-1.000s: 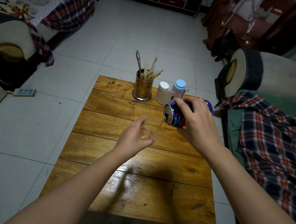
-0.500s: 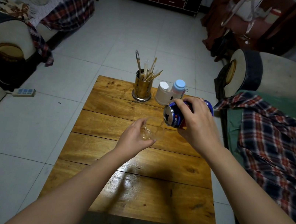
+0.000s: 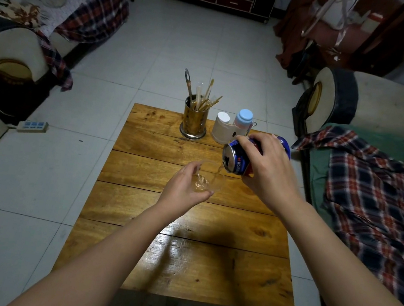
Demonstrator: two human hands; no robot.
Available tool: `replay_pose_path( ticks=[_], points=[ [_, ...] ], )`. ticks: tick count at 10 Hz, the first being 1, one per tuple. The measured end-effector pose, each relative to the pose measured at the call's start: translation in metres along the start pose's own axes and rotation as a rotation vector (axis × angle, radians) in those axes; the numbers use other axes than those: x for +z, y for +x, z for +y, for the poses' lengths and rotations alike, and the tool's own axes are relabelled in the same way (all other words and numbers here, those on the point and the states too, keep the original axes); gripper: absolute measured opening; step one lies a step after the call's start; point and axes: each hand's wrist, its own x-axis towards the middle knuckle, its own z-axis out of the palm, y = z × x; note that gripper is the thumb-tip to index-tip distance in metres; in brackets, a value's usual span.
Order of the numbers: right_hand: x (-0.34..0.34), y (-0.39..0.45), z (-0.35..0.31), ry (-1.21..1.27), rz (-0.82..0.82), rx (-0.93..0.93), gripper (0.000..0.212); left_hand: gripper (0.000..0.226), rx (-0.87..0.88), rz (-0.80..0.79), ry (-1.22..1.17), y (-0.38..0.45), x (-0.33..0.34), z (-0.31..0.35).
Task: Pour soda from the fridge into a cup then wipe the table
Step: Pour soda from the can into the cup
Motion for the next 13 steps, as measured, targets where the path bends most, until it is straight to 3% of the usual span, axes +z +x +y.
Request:
replay_pose_path(
  ticks=[13],
  points=[
    [-0.0005, 0.0038, -0.0004, -0.004, 0.022, -0.009, 0.071, 0.073, -0.029, 0.026, -0.023, -0.0028, -0.0038, 0.0001]
  ],
)
